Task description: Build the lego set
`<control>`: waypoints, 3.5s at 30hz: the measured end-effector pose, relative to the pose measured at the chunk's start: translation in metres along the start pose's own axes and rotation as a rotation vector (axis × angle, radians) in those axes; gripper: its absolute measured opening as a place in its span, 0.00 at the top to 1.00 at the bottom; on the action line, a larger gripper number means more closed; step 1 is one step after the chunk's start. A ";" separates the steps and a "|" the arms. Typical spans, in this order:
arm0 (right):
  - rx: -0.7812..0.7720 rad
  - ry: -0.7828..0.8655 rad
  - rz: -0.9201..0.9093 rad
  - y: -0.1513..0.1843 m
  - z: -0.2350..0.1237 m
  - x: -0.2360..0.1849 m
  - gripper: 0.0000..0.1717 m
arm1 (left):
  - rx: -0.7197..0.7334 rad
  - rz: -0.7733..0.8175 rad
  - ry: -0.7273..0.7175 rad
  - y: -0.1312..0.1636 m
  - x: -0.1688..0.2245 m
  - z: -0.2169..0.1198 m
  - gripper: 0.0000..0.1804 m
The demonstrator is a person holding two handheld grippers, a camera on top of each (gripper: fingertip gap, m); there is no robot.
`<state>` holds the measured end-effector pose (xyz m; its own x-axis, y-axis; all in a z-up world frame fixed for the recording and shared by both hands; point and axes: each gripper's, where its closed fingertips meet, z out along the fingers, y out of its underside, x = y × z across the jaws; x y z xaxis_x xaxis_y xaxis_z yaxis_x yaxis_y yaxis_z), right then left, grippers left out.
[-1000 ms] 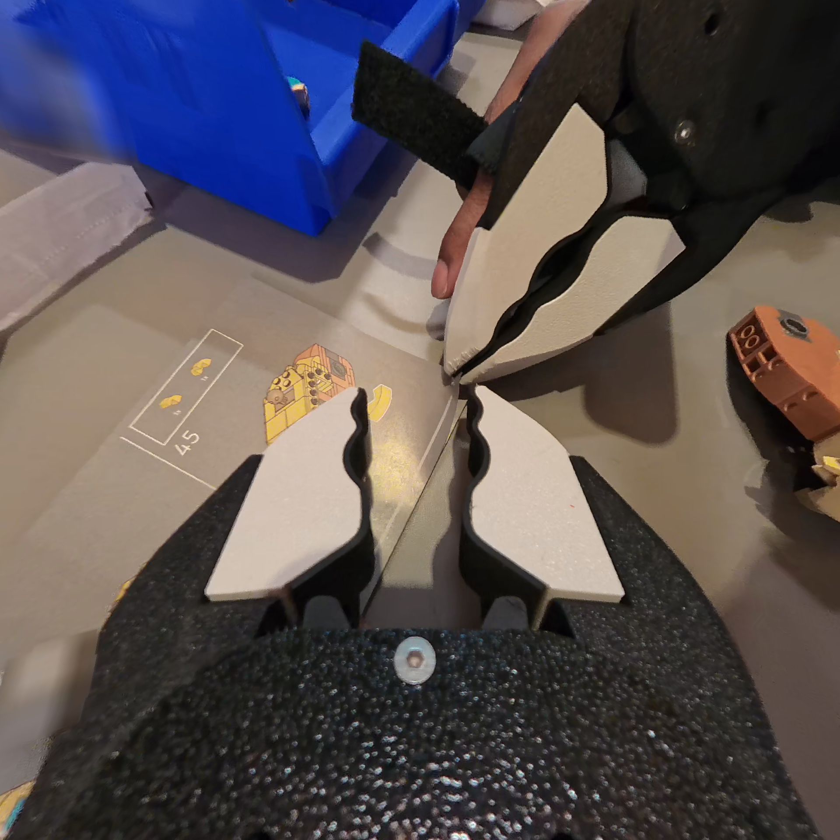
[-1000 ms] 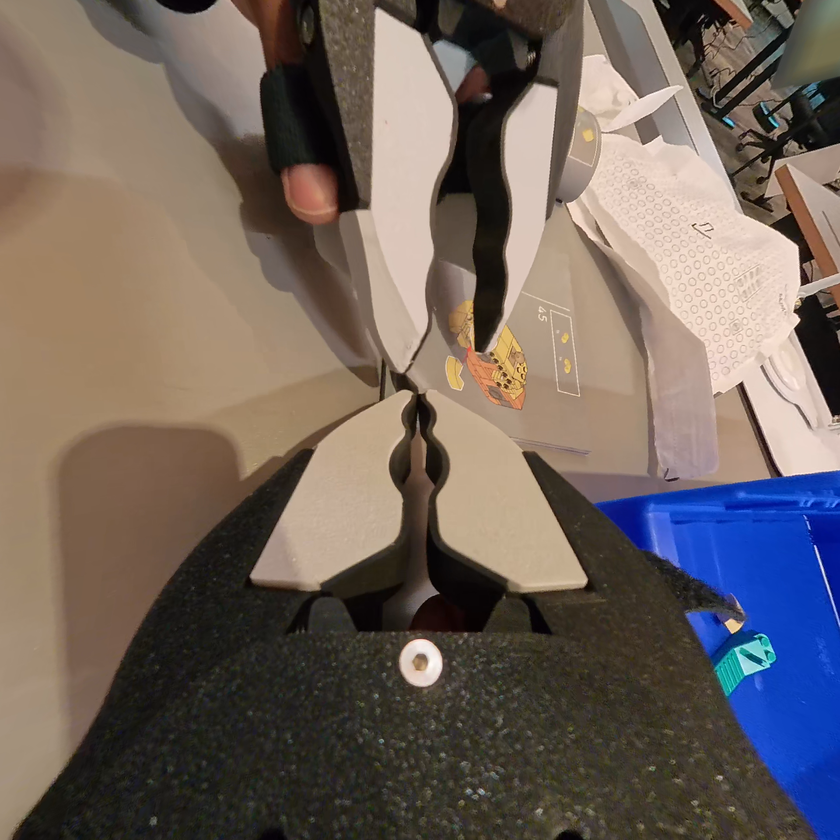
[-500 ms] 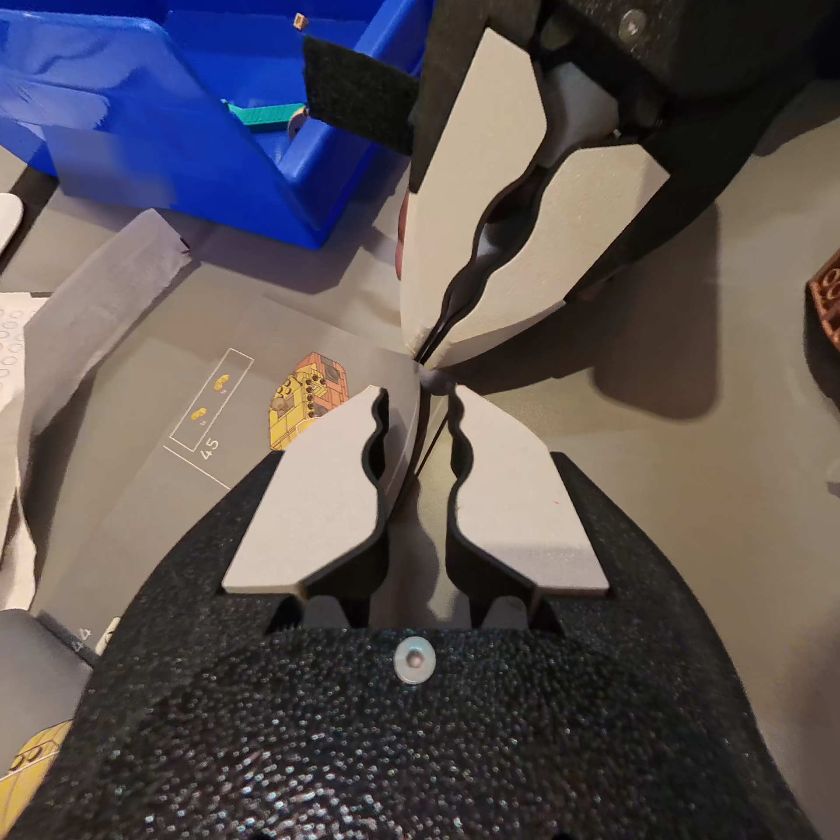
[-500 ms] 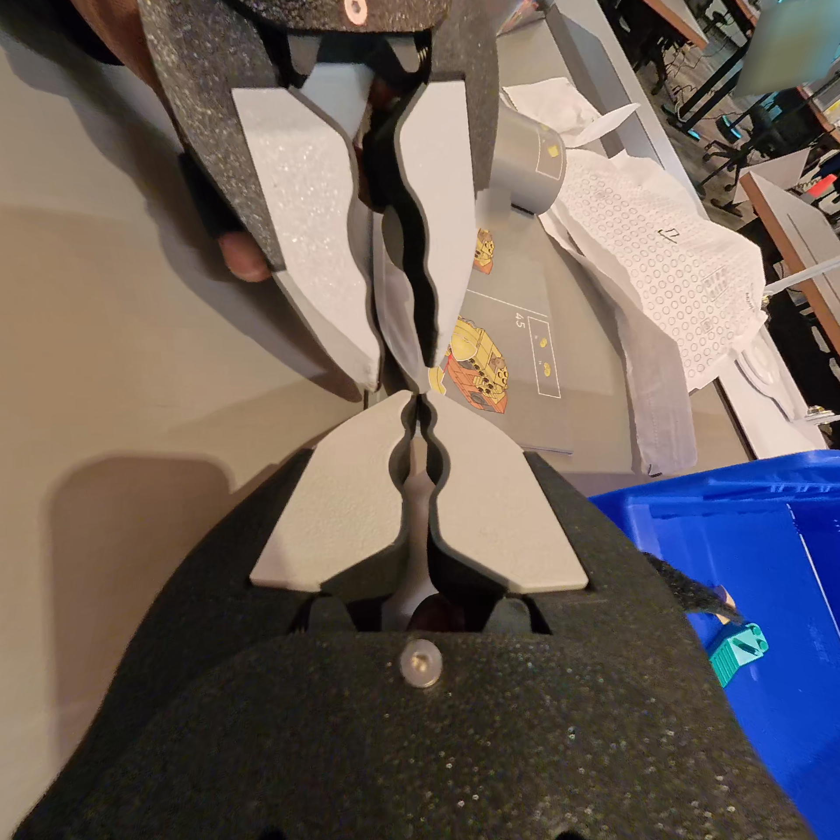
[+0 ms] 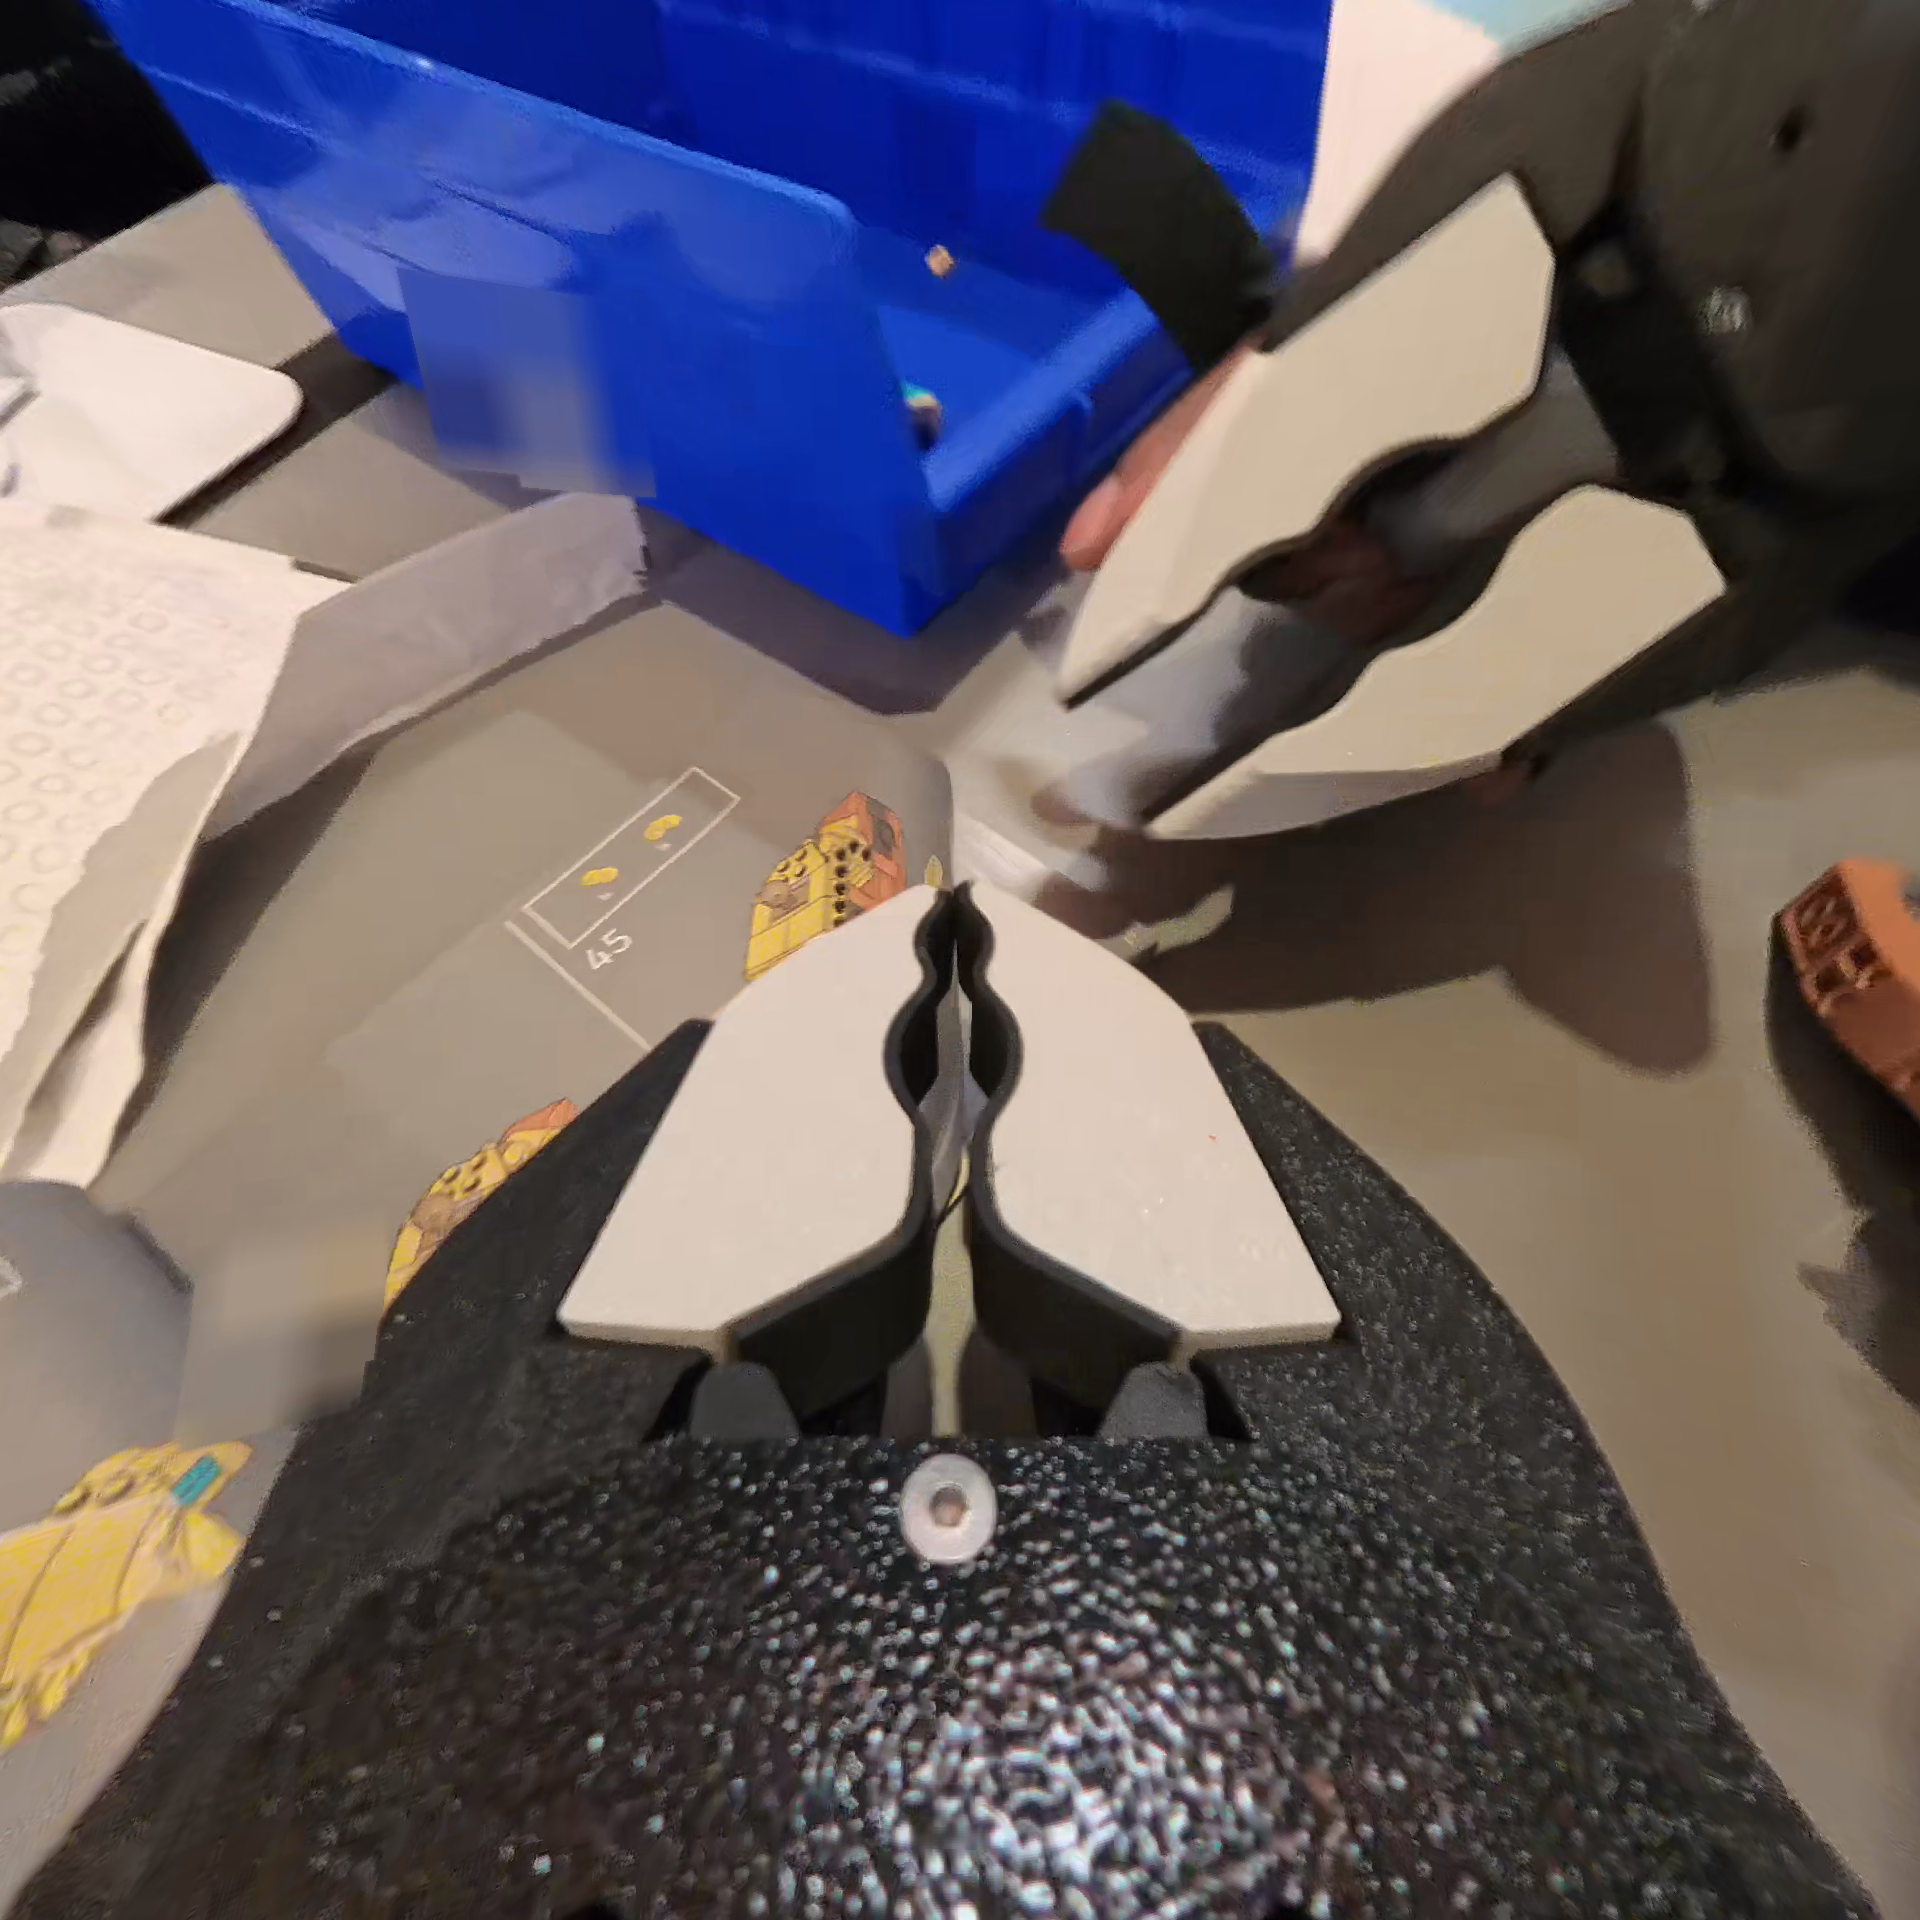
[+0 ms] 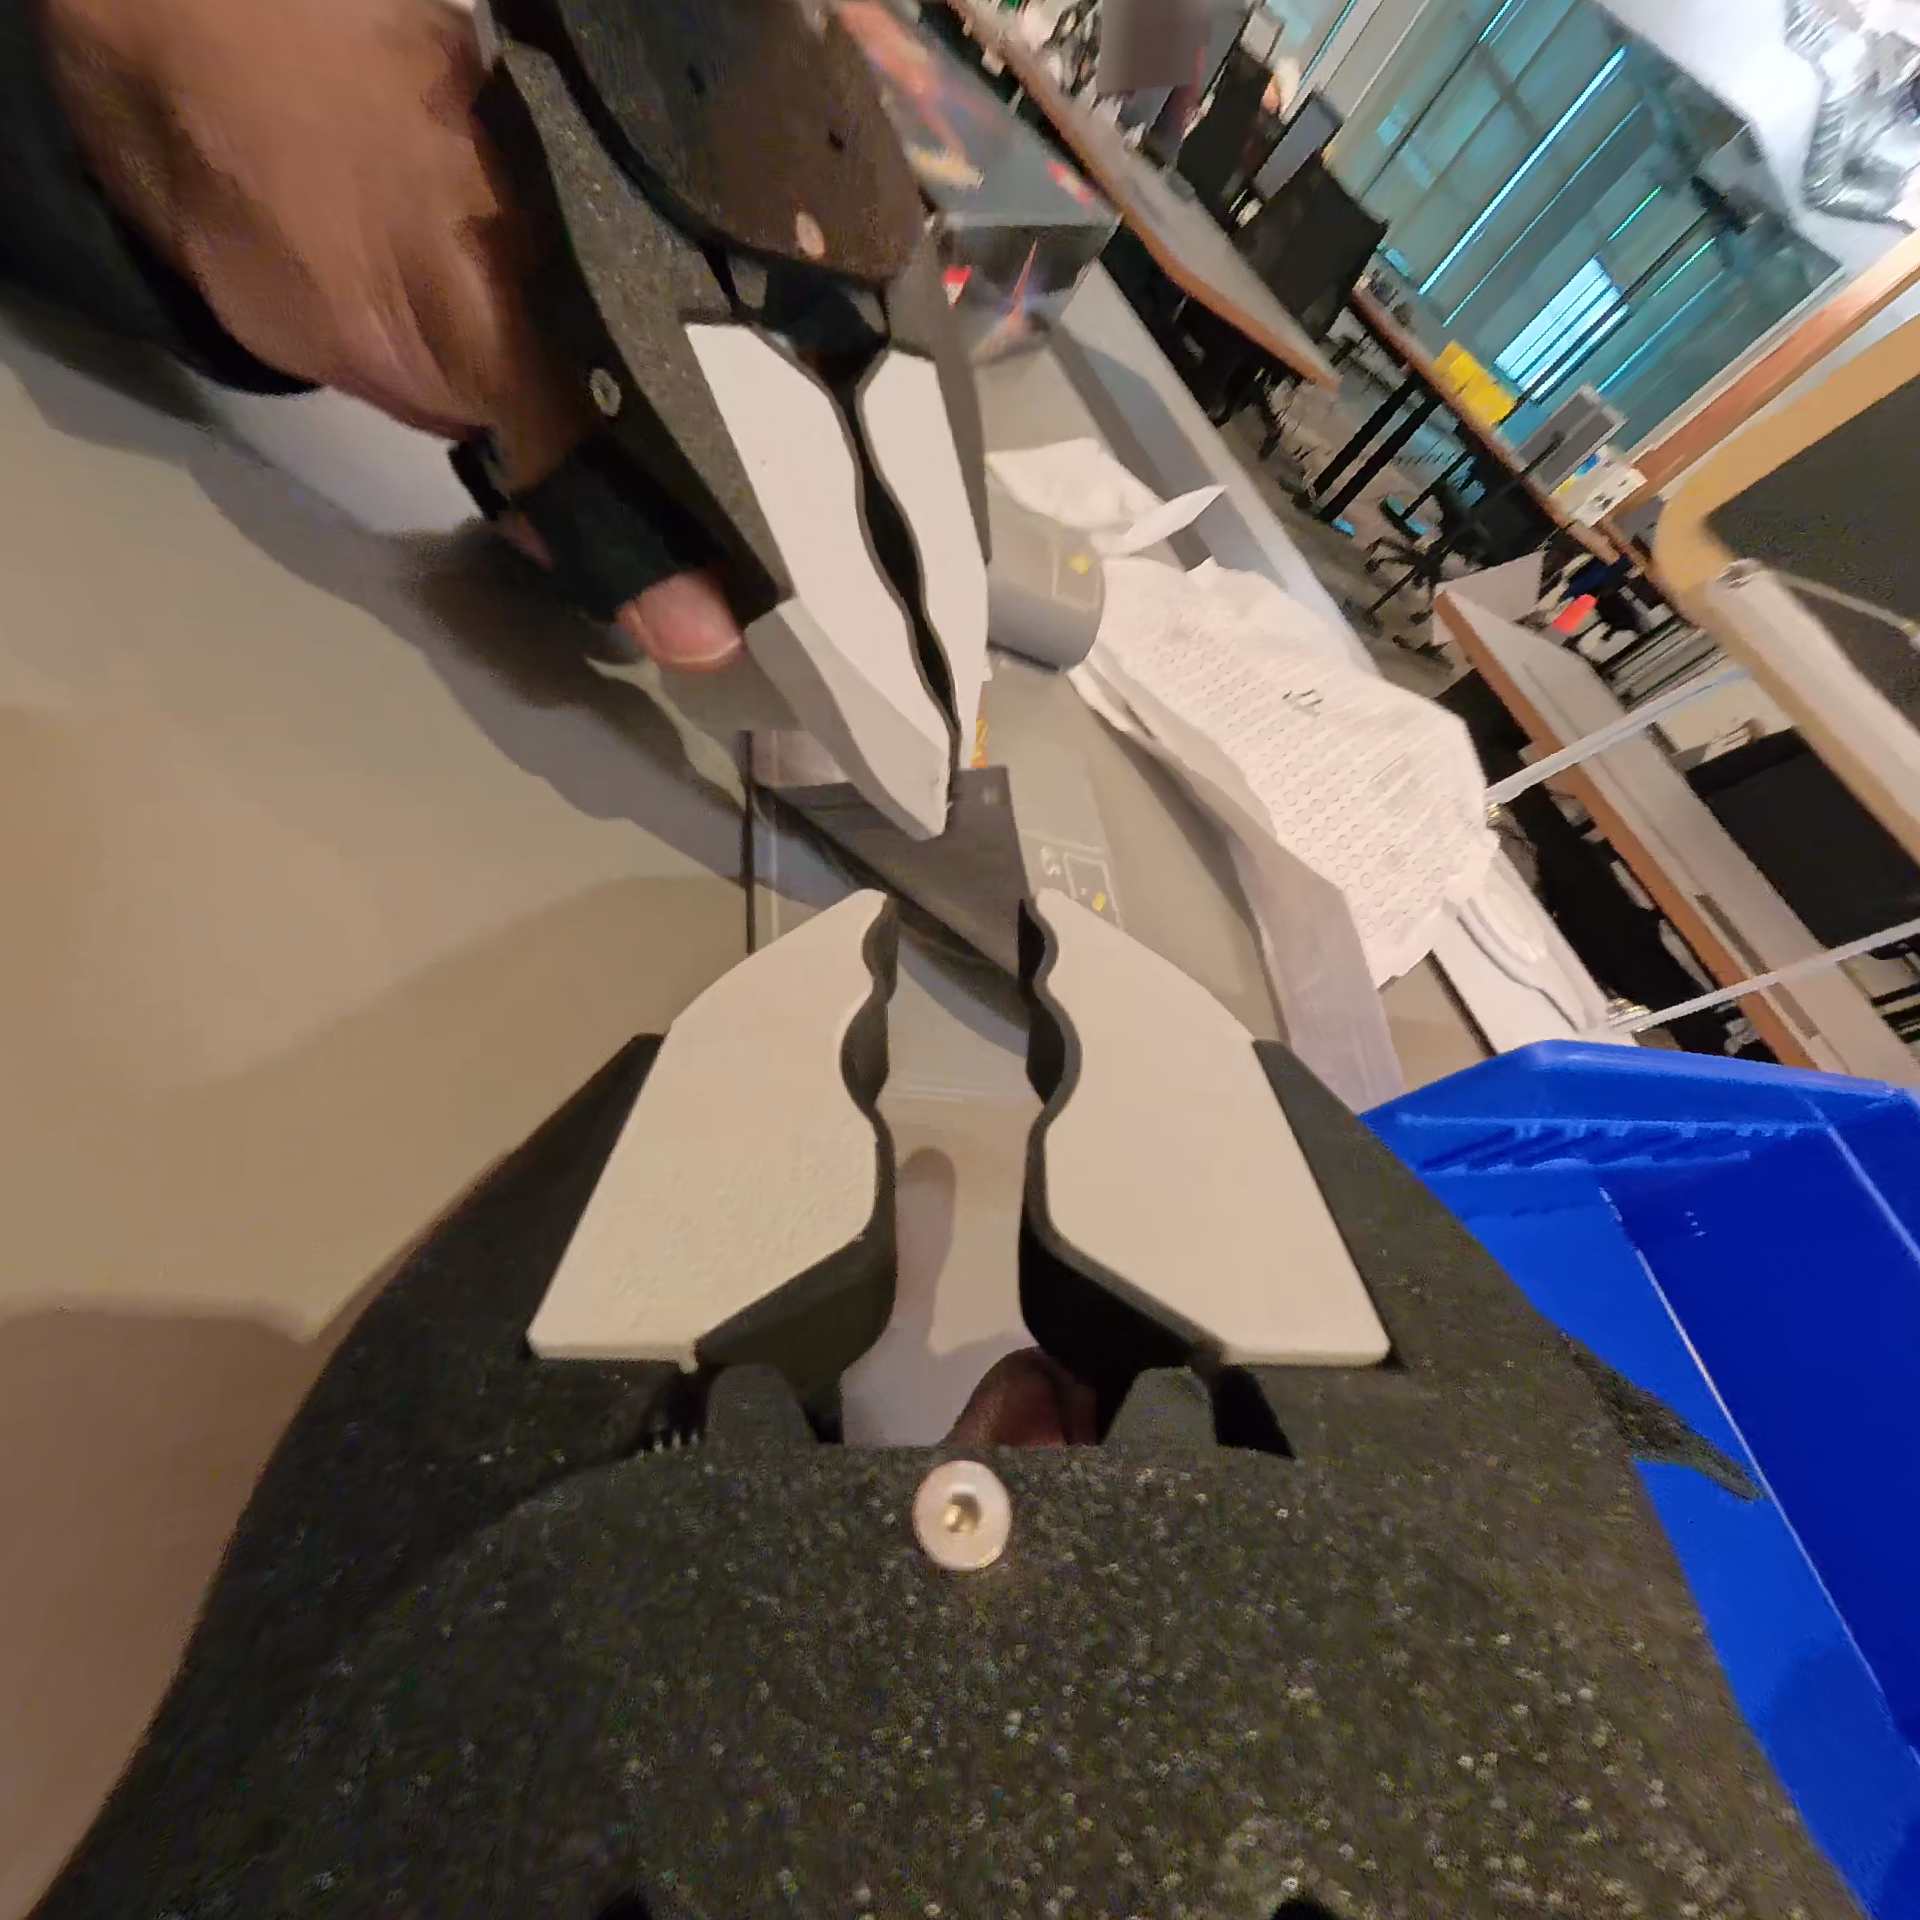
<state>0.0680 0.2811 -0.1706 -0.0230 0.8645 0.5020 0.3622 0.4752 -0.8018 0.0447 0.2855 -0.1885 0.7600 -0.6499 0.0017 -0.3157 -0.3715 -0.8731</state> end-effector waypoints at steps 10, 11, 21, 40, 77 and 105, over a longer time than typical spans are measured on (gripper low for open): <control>-0.036 0.089 -0.015 -0.017 0.022 0.000 0.87 | 0.279 -0.323 -0.025 -0.026 -0.052 -0.062 1.00; -0.062 0.102 -0.024 -0.016 0.028 0.002 0.87 | 0.287 -0.323 -0.037 -0.025 -0.055 -0.068 1.00; -0.179 0.069 -0.007 -0.028 0.092 0.013 0.87 | 0.296 -0.309 -0.189 -0.005 -0.092 -0.114 1.00; -0.154 -0.062 -0.045 -0.056 0.163 -0.008 0.87 | 0.198 -0.256 -0.372 0.026 -0.130 -0.167 0.88; -0.220 -0.155 -0.173 -0.038 0.149 0.010 0.88 | -0.217 -0.046 -0.330 0.092 -0.106 -0.127 0.92; -0.182 -0.144 -0.189 -0.042 0.157 -0.001 0.88 | -0.288 0.019 -0.446 0.101 -0.107 -0.185 0.86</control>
<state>-0.0934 0.2861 -0.1880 -0.2336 0.7840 0.5752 0.4999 0.6042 -0.6205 -0.1733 0.1945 -0.1872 0.9006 -0.3366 -0.2749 -0.4273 -0.5704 -0.7015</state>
